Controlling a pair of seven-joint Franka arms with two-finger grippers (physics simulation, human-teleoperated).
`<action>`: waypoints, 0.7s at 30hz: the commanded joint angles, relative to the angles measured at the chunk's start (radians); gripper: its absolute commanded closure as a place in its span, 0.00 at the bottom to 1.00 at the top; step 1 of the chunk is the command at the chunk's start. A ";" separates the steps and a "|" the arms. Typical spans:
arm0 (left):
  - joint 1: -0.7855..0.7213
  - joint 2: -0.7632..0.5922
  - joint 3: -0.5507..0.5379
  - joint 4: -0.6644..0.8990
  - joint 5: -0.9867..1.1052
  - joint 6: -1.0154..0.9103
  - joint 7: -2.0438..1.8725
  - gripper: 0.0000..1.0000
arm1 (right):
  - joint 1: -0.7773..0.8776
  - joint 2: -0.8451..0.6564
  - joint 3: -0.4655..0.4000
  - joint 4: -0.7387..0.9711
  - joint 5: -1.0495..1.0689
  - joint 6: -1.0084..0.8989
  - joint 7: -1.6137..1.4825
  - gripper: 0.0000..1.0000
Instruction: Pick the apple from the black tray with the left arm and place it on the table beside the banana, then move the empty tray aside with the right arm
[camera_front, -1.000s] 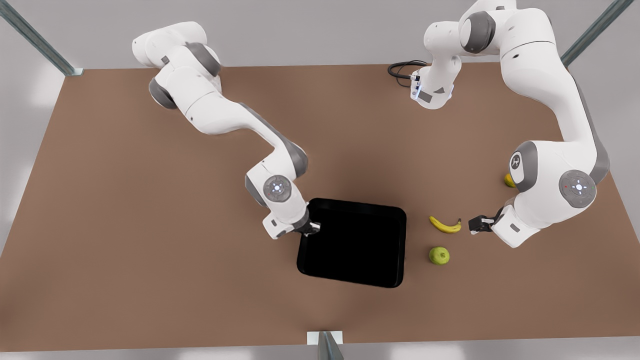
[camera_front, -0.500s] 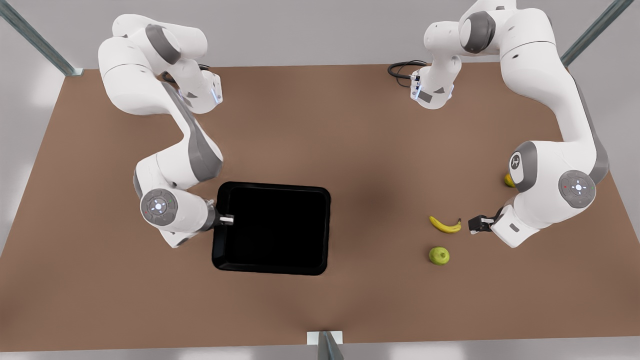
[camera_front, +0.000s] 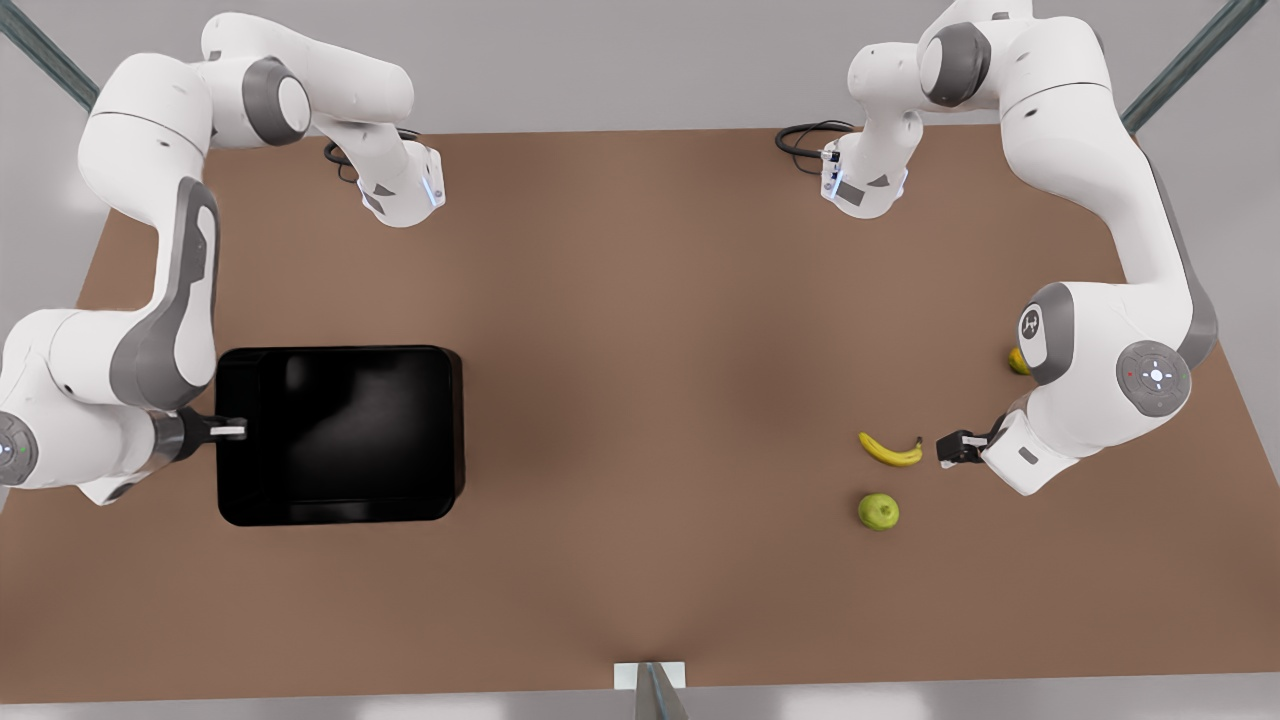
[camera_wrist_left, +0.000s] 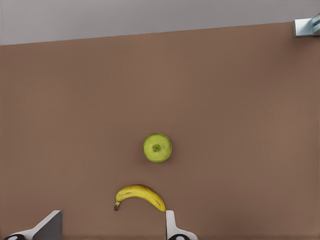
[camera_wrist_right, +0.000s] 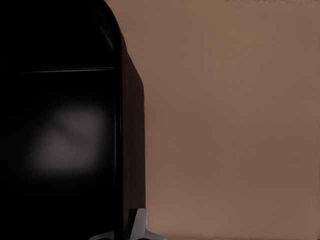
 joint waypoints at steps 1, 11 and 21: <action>0.000 -0.001 -0.001 0.001 -0.001 0.000 0.002 0.00 | 0.000 0.021 -0.024 0.000 0.003 0.066 -0.602 0.93; -0.002 -0.004 -0.021 0.004 -0.001 0.000 0.005 0.00 | 0.001 0.127 -0.079 -0.008 0.006 0.230 -0.612 0.63; -0.002 -0.004 -0.021 0.002 0.001 0.000 0.005 0.00 | 0.049 -0.129 0.196 0.000 0.009 0.070 0.019 0.00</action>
